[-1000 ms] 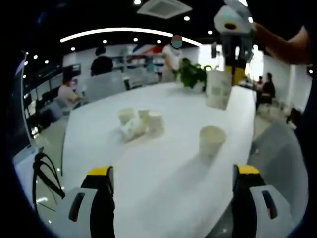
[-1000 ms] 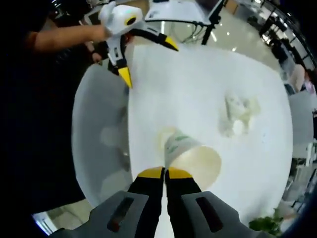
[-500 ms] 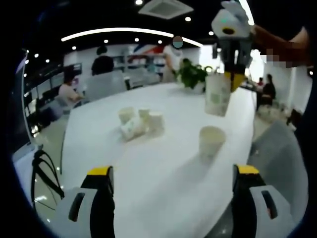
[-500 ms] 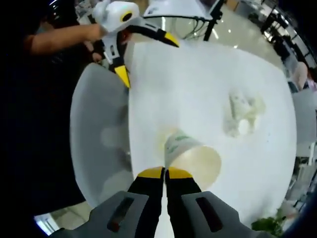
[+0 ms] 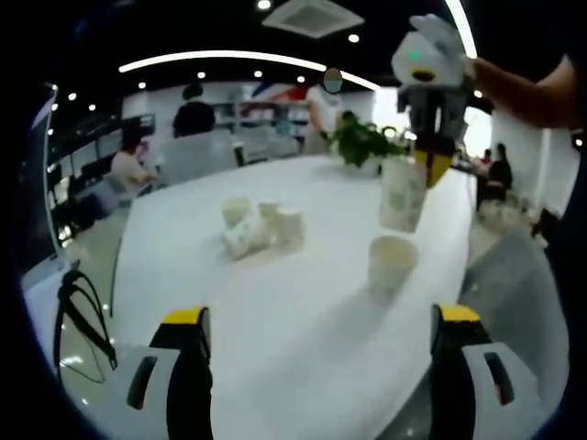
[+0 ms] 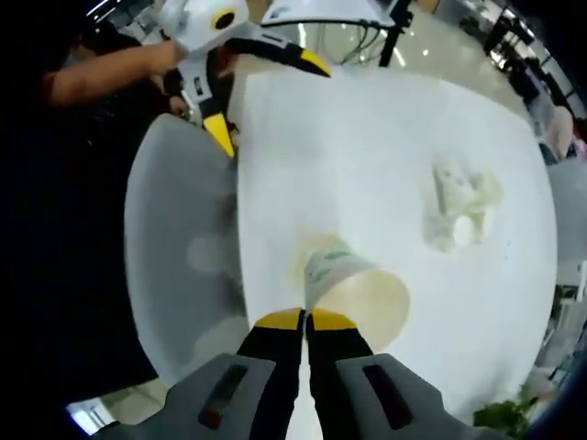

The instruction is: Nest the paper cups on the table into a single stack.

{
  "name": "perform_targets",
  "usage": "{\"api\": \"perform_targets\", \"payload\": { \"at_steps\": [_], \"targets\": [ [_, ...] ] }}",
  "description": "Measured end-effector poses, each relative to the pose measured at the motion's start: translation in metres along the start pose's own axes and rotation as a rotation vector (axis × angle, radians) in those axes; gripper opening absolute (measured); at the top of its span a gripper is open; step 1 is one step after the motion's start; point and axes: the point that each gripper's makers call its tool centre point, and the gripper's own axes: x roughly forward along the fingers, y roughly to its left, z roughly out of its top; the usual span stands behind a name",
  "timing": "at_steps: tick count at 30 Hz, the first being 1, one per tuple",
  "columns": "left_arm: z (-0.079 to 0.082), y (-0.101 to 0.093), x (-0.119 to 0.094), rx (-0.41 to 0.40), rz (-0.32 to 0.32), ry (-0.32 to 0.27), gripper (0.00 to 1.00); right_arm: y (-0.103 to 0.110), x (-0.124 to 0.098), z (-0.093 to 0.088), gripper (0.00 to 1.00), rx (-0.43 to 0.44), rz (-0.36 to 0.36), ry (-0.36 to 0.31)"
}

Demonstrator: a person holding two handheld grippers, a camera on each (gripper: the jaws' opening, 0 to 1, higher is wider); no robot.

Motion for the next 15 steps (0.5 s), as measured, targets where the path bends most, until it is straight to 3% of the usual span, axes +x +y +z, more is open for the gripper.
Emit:
{"api": "perform_targets", "payload": {
  "at_steps": [15],
  "targets": [
    [-0.008,0.000,0.000,0.005,0.000,0.025,0.99,-0.001,0.017,0.001,0.00,0.025,0.026,0.015]
  ]
}}
